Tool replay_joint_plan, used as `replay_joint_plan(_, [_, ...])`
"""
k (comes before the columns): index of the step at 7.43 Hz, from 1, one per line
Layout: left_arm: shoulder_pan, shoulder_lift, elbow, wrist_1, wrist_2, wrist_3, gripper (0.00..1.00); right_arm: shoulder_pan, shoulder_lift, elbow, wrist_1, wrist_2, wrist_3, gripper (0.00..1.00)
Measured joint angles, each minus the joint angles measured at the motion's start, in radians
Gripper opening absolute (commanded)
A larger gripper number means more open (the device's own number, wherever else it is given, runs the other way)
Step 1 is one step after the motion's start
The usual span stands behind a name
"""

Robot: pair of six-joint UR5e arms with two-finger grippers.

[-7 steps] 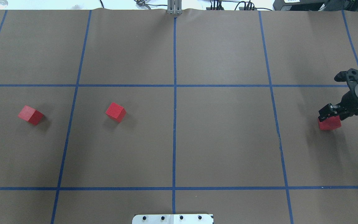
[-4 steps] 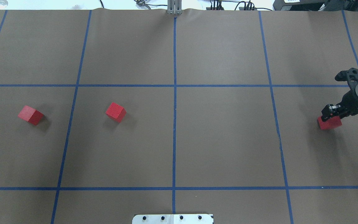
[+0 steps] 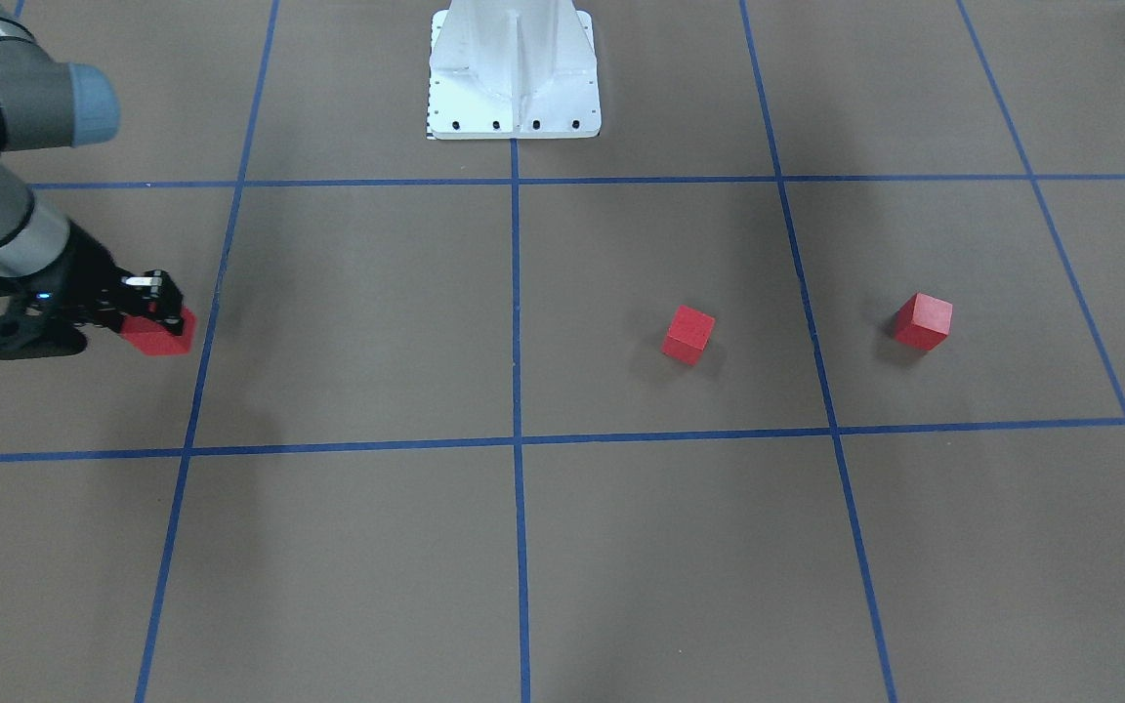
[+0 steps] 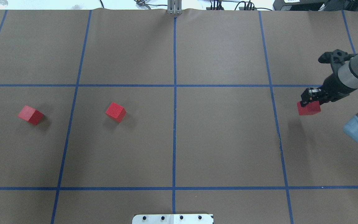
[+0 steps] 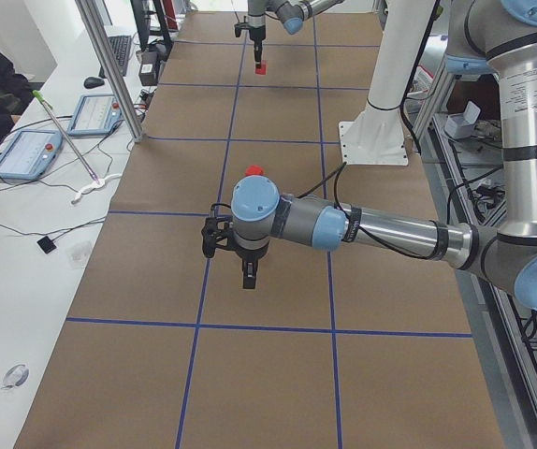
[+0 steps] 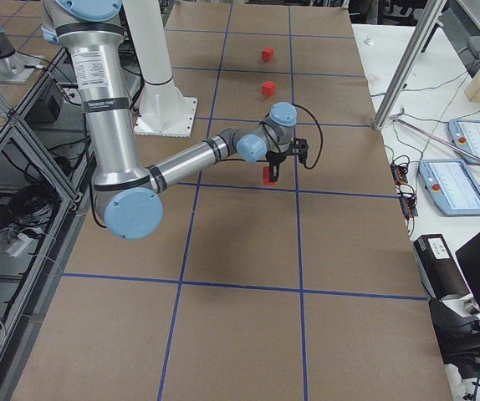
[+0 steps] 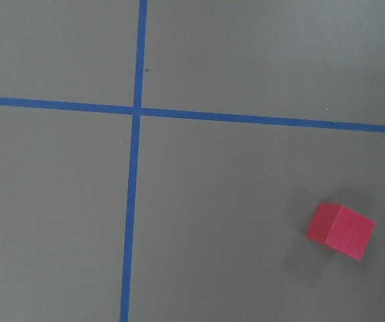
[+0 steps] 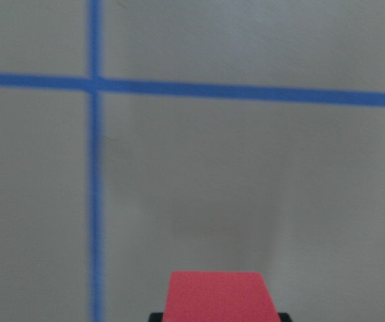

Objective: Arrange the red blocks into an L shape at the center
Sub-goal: 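Carry the red cube with the right gripper to the center and set it down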

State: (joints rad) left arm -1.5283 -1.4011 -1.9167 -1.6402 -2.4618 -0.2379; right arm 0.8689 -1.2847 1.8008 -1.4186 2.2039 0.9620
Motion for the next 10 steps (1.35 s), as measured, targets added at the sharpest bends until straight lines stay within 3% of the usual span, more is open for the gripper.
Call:
replay_joint_plan(2, [0.0, -0.001, 0.001, -0.028, 0.0, 0.0, 1.0, -0.13, 0.231, -0.04, -0.093, -0.11, 0.169, 0.0])
replay_joint_plan(3, [0.001, -0.001, 0.001, -0.037, 0.0, 0.001, 1.0, -0.161, 0.343, -0.116, -0.122, -0.131, 0.201, 0.0])
replay_joint_plan(5, [0.003, 0.0, 0.002, -0.065, 0.001, 0.003, 1.0, -0.209, 0.572, -0.368, -0.132, -0.156, 0.234, 0.0])
replay_joint_plan(7, [0.003, 0.001, 0.004, -0.078, 0.001, 0.003, 1.0, -0.249, 0.64, -0.466, -0.105, -0.198, 0.231, 0.0])
replay_joint_plan(9, [0.003, 0.002, 0.007, -0.079, 0.001, 0.001, 1.0, -0.272, 0.648, -0.488, -0.095, -0.213, 0.238, 0.0])
replay_joint_plan(10, [0.003, 0.002, 0.008, -0.079, 0.002, 0.0, 1.0, -0.279, 0.649, -0.495, -0.093, -0.215, 0.24, 0.07])
